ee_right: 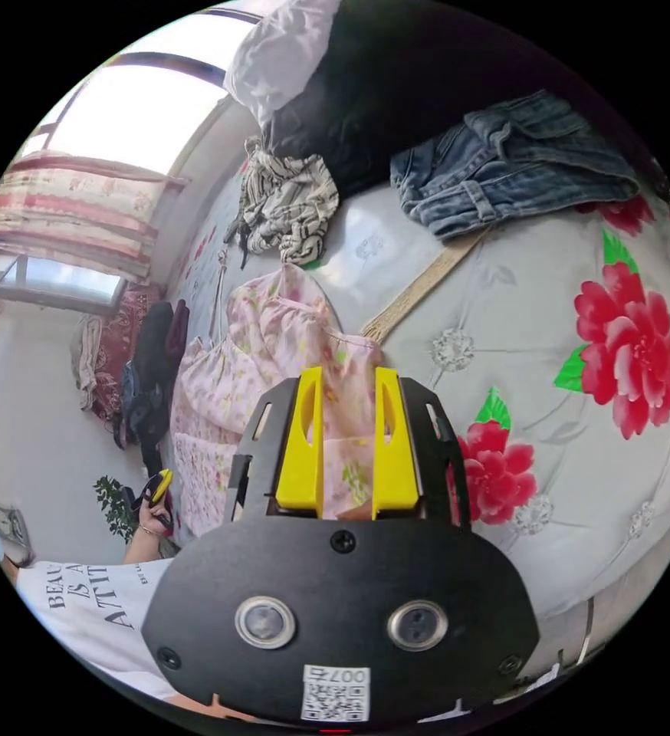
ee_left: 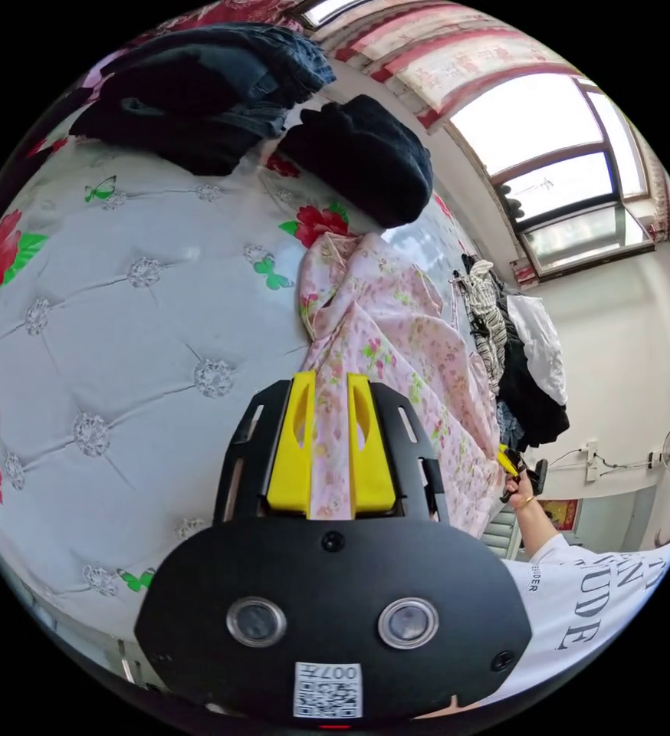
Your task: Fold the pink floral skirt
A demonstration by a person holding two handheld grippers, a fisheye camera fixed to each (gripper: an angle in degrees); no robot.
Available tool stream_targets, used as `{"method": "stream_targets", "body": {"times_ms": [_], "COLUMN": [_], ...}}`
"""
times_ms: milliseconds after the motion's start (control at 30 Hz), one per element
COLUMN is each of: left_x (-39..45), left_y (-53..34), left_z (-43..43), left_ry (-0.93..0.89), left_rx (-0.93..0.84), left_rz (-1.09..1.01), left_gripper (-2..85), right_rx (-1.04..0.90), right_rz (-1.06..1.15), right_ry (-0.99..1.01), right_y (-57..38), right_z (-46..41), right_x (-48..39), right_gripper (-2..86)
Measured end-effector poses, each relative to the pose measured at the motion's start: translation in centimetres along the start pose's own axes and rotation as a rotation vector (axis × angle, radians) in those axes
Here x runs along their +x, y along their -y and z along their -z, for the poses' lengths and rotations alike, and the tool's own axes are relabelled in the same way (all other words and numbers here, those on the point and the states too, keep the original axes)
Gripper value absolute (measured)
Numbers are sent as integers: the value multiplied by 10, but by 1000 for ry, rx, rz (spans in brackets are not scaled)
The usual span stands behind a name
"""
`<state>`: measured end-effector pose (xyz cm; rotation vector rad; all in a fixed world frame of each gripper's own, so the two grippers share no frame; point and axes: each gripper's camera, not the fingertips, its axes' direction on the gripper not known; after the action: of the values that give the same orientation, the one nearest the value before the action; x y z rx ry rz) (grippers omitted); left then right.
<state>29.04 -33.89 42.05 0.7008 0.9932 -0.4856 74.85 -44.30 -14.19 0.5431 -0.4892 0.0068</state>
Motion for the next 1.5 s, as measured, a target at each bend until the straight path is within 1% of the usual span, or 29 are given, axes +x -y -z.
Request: {"method": "stream_targets", "body": {"times_ms": [33, 100, 167, 233, 300, 400, 467, 533, 567, 633, 700, 733, 767, 800, 867, 900, 933, 967, 1000, 1033, 1100, 1133, 1200, 1233, 1300, 1333, 1400, 1433, 1500], "left_x": [0, -3, -10, -19, -32, -49, -57, -63, -66, -74, -84, -86, -90, -92, -83, -67, -56, -28, 5, 23, 103, 125, 220, 244, 339, 361, 433, 447, 491], "left_y": [-2, -12, -21, -34, -55, -81, -96, -111, -122, -139, -162, -168, -177, -185, -193, -197, -197, -198, -196, -194, -183, -182, -189, -194, -229, -239, -285, -296, -340], "left_z": [-5, -23, -35, -44, -50, -55, -58, -56, -51, -43, -37, -37, -38, -38, -34, -31, -30, -31, -38, -44, -94, -112, -196, -219, -307, -328, -408, -427, -496], "left_ry": [8, 50, 87, 130, 148, 148, 140, 162, 161, 142, 119, 116, 120, 127, 149, 168, 176, 179, 153, 129, -4, -38, -146, -165, -227, -249, -295, -299, -277], "left_rx": [-12, -55, -85, -105, -95, -88, -101, -102, -87, -59, -28, -25, -18, -3, 36, 63, 74, 99, 116, 117, 43, 12, -133, -169, -294, -325, -423, -442, -524], "left_rz": [-10, -42, -54, -62, -66, -54, -62, -67, -69, -59, -60, -61, -54, -51, -72, -122, -160, -246, -348, -399, -612, -664, -884, -938, -1128, -1169, -1273, -1294, -1333], "left_gripper": [56, 55, 52, 43, 3, -7, -8, -9, -9, -7, -3, -1, 13, 26, 44, 51, 53, 56, 59, 60, 74, 76, 84, 85, 91, 93, 102, 104, 107], "right_rx": [-15, 24, 58, 143, 268, 365, 466, 545, 577, 587, 541, 521, 485, 450, 442, 458, 472, 504, 530, 539, 545, 545, 550, 555, 560, 560, 547, 542, 515], "right_rz": [2, 9, 0, -47, -183, -362, -414, -384, -325, -202, -63, -46, -44, -99, -218, -300, -332, -380, -414, -423, -425, -423, -408, -401, -370, -360, -320, -309, -258], "right_ry": [-9, -52, -29, 42, 148, 272, 392, 465, 481, 494, 433, 404, 346, 306, 320, 359, 381, 422, 452, 466, 509, 517, 546, 550, 557, 556, 558, 555, 533], "right_y": [2, 6, 8, 4, -9, -28, -39, -42, -41, -39, -37, -37, -37, -39, -46, -53, -57, -65, -72, -75, -81, -82, -87, -88, -93, -94, -97, -98, -100], "right_z": [-4, 1, 13, 33, 60, 77, 90, 105, 118, 136, 153, 155, 156, 154, 149, 147, 146, 145, 145, 144, 142, 141, 141, 142, 145, 146, 149, 149, 151], "right_x": [-1, -2, 4, 19, 52, 91, 101, 97, 86, 65, 38, 34, 33, 43, 70, 89, 98, 112, 123, 127, 137, 139, 144, 145, 146, 146, 145, 145, 142], "right_gripper": [22, 6, 1, -1, -2, -3, -3, -3, -3, -3, -3, -3, -3, -3, -3, -3, -3, -3, -3, -3, -3, -3, -3, -3, -3, -3, -3, -3, -3]}}
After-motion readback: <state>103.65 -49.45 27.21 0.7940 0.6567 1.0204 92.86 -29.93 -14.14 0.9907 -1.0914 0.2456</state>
